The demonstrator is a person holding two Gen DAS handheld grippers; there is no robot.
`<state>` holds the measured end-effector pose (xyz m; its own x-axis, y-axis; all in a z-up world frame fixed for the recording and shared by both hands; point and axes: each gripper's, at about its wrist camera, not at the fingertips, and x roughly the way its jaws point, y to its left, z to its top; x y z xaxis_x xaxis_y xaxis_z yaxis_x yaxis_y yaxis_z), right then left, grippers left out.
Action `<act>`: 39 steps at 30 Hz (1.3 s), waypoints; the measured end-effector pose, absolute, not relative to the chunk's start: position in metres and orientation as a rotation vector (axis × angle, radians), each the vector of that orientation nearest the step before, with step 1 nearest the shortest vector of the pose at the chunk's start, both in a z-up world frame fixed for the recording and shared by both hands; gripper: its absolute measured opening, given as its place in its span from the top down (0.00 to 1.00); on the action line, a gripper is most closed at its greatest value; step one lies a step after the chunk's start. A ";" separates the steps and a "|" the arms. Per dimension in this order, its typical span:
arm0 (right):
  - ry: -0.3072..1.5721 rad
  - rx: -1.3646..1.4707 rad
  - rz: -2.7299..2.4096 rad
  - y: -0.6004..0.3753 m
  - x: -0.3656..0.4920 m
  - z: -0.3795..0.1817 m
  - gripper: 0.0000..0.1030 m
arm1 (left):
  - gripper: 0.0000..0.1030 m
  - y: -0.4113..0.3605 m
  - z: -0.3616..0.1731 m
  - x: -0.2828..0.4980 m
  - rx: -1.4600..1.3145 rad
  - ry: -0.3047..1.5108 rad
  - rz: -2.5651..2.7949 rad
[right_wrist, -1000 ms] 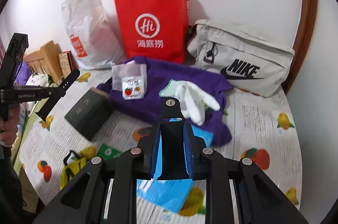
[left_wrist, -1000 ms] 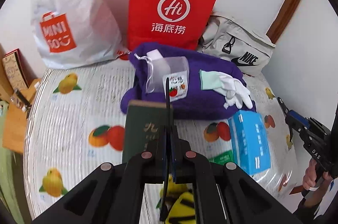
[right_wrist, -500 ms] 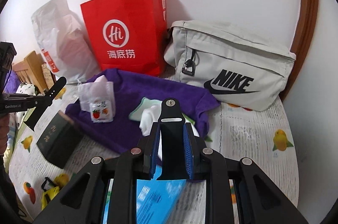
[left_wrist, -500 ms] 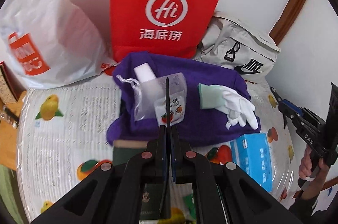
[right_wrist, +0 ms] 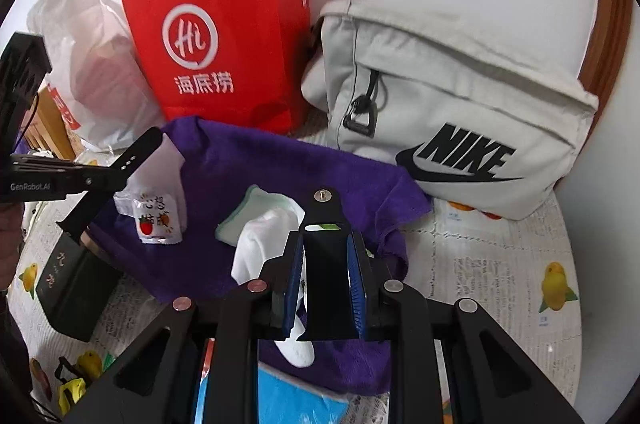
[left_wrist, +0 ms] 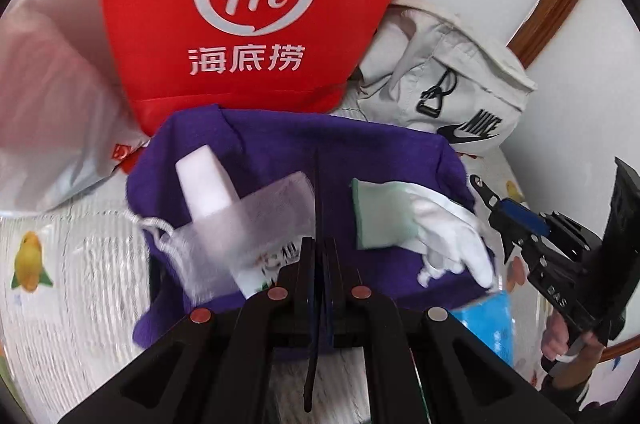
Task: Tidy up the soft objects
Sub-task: 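Lower the black scraper onto the purple towel and open the right gripper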
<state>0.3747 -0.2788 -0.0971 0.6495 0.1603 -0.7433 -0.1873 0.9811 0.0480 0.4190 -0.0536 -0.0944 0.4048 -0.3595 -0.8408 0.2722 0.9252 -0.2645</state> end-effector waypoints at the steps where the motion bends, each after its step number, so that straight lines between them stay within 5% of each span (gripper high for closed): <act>1: 0.850 -0.033 0.203 -0.277 0.378 -0.101 0.78 | 0.96 -0.056 -0.097 0.424 -0.082 1.086 -0.397; 23: 0.942 -0.043 0.251 -0.265 0.402 -0.134 0.76 | 0.95 -0.065 -0.136 0.454 -0.053 1.182 -0.337; 28: 0.923 -0.028 0.248 -0.270 0.397 -0.126 0.58 | 0.79 -0.061 -0.125 0.448 -0.050 1.163 -0.329; 39: 0.876 -0.020 0.247 -0.267 0.349 -0.091 0.58 | 0.79 -0.045 -0.082 0.391 -0.003 1.091 -0.307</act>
